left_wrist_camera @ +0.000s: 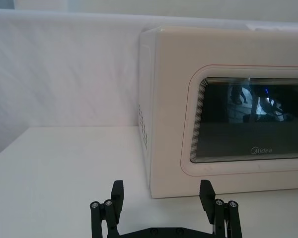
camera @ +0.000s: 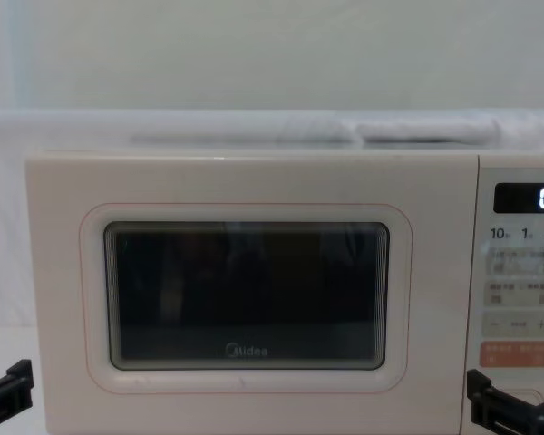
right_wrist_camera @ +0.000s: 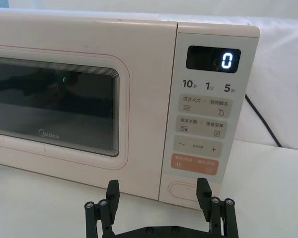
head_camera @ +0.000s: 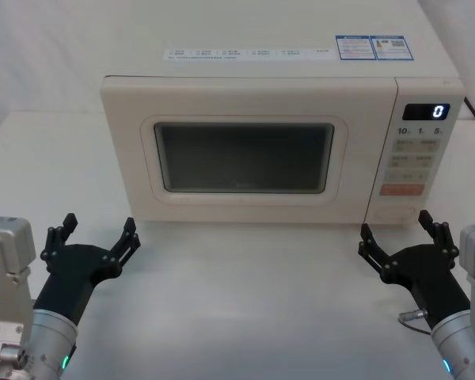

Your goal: Press the button to open the microwave door with one hand; close the microwave door with the other hand.

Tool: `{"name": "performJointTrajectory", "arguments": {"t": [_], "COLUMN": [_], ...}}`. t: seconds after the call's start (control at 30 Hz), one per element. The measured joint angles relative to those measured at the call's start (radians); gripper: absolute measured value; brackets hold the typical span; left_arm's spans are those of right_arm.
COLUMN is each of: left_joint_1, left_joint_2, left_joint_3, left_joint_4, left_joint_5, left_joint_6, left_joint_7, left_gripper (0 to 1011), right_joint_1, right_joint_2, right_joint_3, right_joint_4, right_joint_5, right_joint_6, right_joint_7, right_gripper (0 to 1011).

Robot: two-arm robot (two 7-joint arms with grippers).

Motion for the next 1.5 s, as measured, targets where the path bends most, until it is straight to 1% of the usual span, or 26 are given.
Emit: {"name": "performJointTrajectory", "arguments": {"t": [1.3,1.33,1.43,1.5], "left_joint_1": [0.000,0.000,0.000,0.000], "left_joint_2": [0.000,0.000,0.000,0.000], "left_joint_3": [0.000,0.000,0.000,0.000], "left_joint_4": [0.000,0.000,0.000,0.000], "left_joint_5": [0.000,0.000,0.000,0.000], "left_joint_6": [0.000,0.000,0.000,0.000], "left_joint_7": [0.000,0.000,0.000,0.000], "left_gripper": [1001,1001,1001,1001], "right_joint_1": [0.000,0.000,0.000,0.000], "right_joint_2": [0.000,0.000,0.000,0.000], "right_joint_3": [0.000,0.000,0.000,0.000], "right_joint_4": [0.000,0.000,0.000,0.000], "right_joint_5": [0.000,0.000,0.000,0.000], "right_joint_6": [0.000,0.000,0.000,0.000], "right_joint_7": [0.000,0.000,0.000,0.000], "right_gripper": [1002,999,927,906]}}
